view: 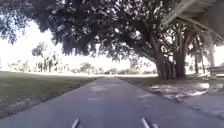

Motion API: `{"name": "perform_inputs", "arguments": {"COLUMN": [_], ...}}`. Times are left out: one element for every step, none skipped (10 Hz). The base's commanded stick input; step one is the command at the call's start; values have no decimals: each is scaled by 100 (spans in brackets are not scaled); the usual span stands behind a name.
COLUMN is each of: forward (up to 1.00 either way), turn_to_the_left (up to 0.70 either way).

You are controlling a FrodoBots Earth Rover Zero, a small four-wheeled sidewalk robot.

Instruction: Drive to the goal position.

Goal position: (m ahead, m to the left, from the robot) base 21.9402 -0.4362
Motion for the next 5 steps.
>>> {"name": "perform_inputs", "arguments": {"forward": [85, 85, 85, 85, 85], "turn_to_the_left": [0, 0, 0, 0, 0]}}
